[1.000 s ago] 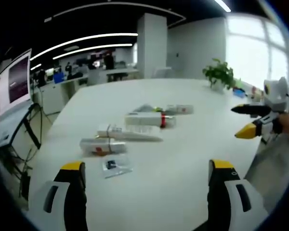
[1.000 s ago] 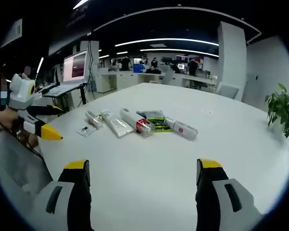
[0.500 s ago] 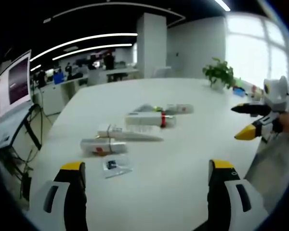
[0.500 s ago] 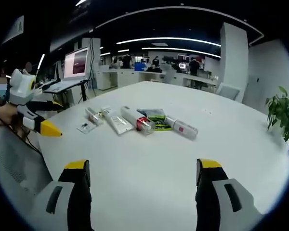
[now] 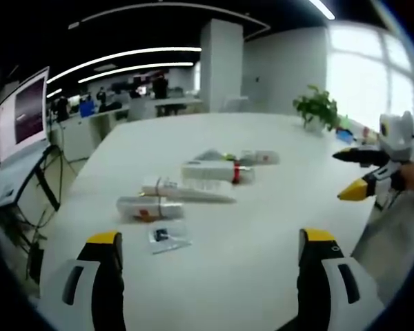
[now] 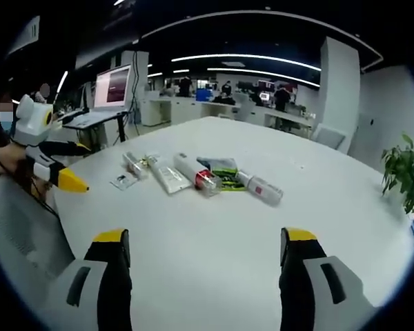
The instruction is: Arrange the skincare products in the storage area until every visible bottle or jar stands upright without overlapping.
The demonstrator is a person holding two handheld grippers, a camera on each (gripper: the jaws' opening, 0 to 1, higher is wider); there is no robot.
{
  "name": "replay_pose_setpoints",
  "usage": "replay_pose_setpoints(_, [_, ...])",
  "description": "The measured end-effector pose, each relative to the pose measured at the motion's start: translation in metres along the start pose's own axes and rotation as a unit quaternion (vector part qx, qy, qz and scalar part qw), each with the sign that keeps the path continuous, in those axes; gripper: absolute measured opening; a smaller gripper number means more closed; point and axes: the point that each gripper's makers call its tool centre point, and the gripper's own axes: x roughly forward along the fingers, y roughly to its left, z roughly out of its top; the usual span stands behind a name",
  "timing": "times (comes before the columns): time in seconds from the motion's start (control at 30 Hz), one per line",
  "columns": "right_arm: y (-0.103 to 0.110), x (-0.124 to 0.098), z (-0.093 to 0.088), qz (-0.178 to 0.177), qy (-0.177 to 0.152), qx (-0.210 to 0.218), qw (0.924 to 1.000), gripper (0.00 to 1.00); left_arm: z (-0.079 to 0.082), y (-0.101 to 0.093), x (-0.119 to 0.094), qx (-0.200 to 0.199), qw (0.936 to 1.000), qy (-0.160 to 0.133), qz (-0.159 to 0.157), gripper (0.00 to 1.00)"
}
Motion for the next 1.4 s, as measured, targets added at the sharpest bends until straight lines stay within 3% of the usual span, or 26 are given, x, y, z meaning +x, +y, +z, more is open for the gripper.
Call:
replay_pose_setpoints(0.47, [0.003, 0.024, 0.019, 0.046, 0.016, -0.041, 0.9980, 0.84, 0.004, 0.001, -0.001, 0.003, 1.0000, -0.009, 0.001, 0.99])
replay_pose_setpoints(0.7, [0.004, 0.045, 0.032, 0.067, 0.008, -0.056, 0.9961, 0.79, 0.003, 0.000, -0.001, 0.004, 1.0000, -0.008, -0.001, 0.99])
replay_pose_setpoints(1.13, [0.002, 0.077, 0.042, 0.107, 0.020, -0.078, 0.9910, 0.69, 0.003, -0.001, -0.001, 0.003, 1.0000, -0.007, -0.004, 0.99])
replay_pose_setpoints(1.4, [0.007, 0.100, 0.040, 0.135, 0.046, -0.095, 0.9851, 0.60, 0.002, -0.001, -0.001, 0.003, 1.0000, -0.004, -0.003, 0.98])
